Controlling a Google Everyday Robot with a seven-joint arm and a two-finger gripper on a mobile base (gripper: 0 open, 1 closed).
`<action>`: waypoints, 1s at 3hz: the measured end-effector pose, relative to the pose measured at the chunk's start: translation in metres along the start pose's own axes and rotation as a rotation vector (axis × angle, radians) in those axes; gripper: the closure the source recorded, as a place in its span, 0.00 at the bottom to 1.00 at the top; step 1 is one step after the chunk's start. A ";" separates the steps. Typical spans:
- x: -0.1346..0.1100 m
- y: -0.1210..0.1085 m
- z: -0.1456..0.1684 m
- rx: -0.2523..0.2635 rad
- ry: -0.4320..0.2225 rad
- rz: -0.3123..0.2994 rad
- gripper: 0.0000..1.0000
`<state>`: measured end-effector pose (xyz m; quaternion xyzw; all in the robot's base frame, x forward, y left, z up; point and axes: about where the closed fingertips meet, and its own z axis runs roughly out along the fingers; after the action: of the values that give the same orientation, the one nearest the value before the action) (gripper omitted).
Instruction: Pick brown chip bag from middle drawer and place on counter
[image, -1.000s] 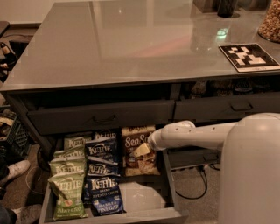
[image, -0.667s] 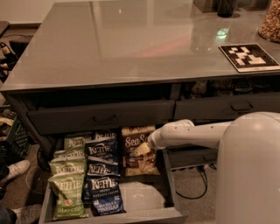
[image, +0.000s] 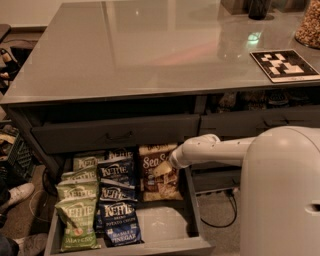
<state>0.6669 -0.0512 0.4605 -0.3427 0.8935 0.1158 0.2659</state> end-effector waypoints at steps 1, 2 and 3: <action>0.003 -0.001 0.007 -0.009 0.010 0.007 0.00; 0.004 0.000 0.014 -0.032 0.017 0.026 0.18; 0.006 -0.001 0.016 -0.048 0.022 0.038 0.42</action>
Offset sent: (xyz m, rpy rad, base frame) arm 0.0076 0.0025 -0.0169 0.0423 0.0670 -0.0120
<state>0.6700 -0.0493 0.4442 -0.3333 0.8997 0.1383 0.2456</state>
